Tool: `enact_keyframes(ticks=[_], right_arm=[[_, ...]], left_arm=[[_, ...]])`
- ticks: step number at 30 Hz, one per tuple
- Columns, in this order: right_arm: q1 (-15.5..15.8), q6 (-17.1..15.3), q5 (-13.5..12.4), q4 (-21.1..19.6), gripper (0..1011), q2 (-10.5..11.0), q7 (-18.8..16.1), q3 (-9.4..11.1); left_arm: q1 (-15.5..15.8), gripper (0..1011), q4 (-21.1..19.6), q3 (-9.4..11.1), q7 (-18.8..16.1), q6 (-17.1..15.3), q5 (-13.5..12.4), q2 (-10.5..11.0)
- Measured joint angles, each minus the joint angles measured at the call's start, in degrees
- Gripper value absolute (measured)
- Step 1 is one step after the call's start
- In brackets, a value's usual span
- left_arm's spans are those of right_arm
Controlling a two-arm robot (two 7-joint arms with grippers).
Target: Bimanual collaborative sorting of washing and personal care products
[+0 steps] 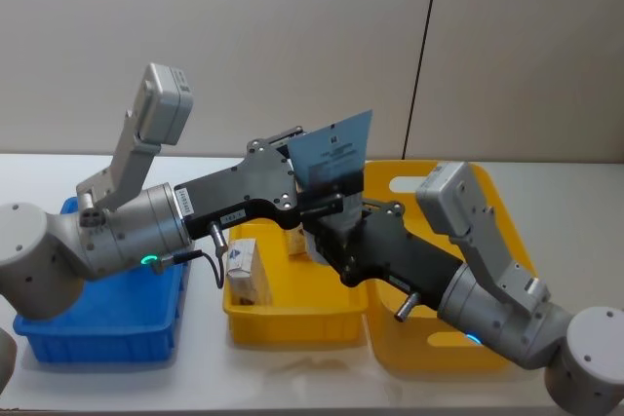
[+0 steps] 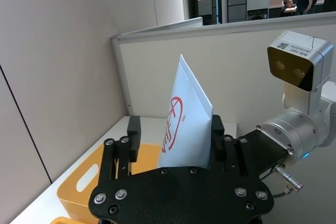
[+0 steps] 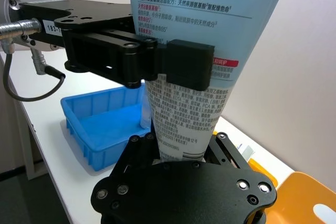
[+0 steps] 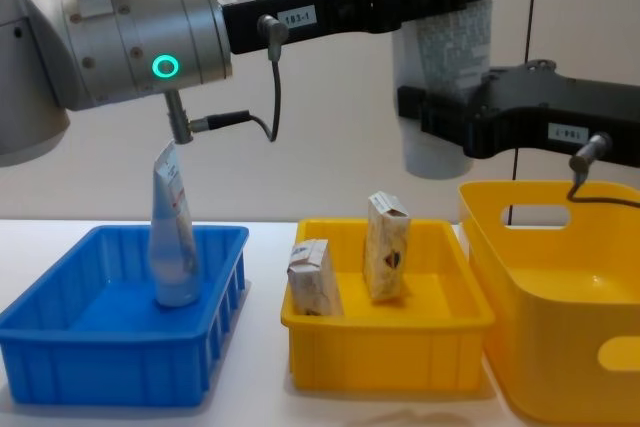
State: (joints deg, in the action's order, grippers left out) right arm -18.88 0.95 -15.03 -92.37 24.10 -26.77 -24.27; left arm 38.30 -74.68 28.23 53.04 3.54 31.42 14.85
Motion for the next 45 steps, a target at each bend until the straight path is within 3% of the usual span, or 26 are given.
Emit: enact_keyframes(ticks=[7,11,33,45], right_arm=[[0.16,-0.01,-0.01,-0.01,236,-0.05,0.52,0.4],[0.47,-0.09,0.0,-0.06,222,-0.09,1.15,1.0],[2.52,-0.76,0.18,1.96,197,-1.25,9.21,8.17],[0.9,-1.38,1.45,8.64,195,-3.2,14.46,11.52]], left_arm=[[0.0,933,0.0,0.0,0.0,0.0,0.0,0.0],[0.0,1001,0.0,0.0,0.0,0.0,0.0,0.0],[0.0,1001,0.0,-0.01,0.01,0.0,0.01,0.0],[0.0,1001,0.01,0.0,0.01,0.0,0.01,-0.01]])
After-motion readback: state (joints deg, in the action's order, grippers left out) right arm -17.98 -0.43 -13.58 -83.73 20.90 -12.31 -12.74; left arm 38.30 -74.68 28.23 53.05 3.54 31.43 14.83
